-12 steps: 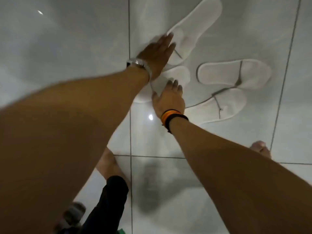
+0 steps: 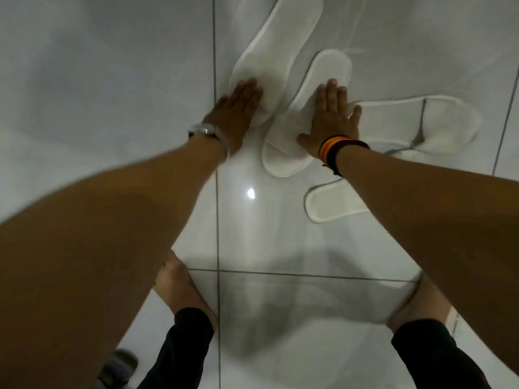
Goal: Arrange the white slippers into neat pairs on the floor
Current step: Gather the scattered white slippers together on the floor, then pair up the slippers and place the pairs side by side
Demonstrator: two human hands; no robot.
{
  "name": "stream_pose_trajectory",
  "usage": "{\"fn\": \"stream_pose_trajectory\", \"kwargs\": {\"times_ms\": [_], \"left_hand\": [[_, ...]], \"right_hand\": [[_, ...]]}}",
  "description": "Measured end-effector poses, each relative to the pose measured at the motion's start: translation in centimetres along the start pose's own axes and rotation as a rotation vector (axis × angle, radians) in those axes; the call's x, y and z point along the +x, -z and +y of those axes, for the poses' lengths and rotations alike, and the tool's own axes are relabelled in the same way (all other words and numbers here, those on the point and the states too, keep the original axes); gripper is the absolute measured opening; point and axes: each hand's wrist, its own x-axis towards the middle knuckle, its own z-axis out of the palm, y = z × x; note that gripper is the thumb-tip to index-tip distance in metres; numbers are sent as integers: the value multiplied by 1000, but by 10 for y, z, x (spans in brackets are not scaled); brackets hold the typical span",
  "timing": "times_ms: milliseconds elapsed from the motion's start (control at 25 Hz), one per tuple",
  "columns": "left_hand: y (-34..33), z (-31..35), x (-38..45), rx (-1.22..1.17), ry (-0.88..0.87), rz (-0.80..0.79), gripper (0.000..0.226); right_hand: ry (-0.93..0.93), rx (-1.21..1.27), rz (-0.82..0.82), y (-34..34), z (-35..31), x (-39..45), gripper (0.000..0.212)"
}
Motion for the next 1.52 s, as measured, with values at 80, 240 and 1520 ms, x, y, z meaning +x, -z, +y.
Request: {"fn": "stream_pose_trajectory", "kwargs": {"times_ms": [80, 240, 1520], "left_hand": [[-8, 5, -31, -57, 56, -46, 85], [-9, 31, -49, -173, 135, 39, 93], [-69, 344, -46, -712, 247, -287, 67]], "right_hand": [[39, -21, 27, 13, 2, 4, 93], [73, 132, 56, -16, -11, -42, 83], [45, -7, 15, -14, 224, -66, 65]]}}
